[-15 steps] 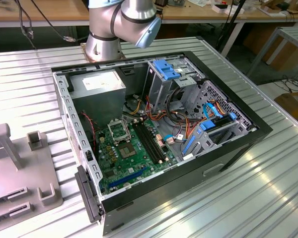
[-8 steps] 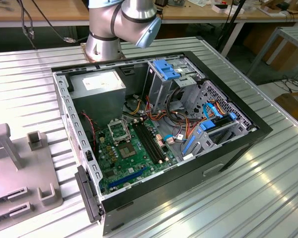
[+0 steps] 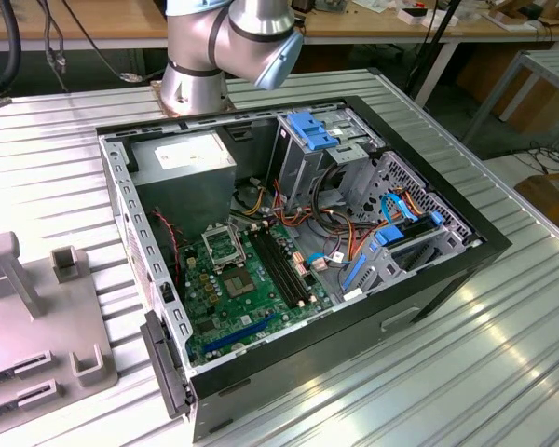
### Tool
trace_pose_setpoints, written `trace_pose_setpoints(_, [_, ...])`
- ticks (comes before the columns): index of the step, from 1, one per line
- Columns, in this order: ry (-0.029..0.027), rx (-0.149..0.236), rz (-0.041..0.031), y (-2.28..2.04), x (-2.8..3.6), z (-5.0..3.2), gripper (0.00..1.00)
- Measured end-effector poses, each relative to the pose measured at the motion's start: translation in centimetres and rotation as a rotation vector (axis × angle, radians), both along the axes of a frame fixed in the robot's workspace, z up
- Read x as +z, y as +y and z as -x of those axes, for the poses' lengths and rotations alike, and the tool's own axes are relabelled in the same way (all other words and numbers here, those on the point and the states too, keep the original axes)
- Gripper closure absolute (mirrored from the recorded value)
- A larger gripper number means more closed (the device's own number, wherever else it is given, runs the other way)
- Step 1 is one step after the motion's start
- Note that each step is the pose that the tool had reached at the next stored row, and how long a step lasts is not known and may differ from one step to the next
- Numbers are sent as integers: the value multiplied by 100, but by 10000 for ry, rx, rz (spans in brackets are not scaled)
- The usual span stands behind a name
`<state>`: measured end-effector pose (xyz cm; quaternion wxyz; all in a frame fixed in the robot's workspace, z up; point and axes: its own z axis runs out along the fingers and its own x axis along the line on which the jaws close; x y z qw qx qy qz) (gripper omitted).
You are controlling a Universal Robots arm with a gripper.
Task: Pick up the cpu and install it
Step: 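Pick up the cpu and move it towards the insertion slot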
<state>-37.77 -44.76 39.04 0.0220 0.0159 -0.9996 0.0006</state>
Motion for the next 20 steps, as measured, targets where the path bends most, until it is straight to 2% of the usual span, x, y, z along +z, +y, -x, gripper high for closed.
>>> trace_pose_setpoints(5, [-1, 0, -1, 0, -1, -52, 53])
trace_pose_setpoints(13, [-1, 0, -1, 0, 1, -56, 53])
trace_pose_setpoints(18, [14, 0, -2, 0, 94, -56, 53])
trace_pose_setpoints(20, [16, 1, -20, 0, 104, -57, 53])
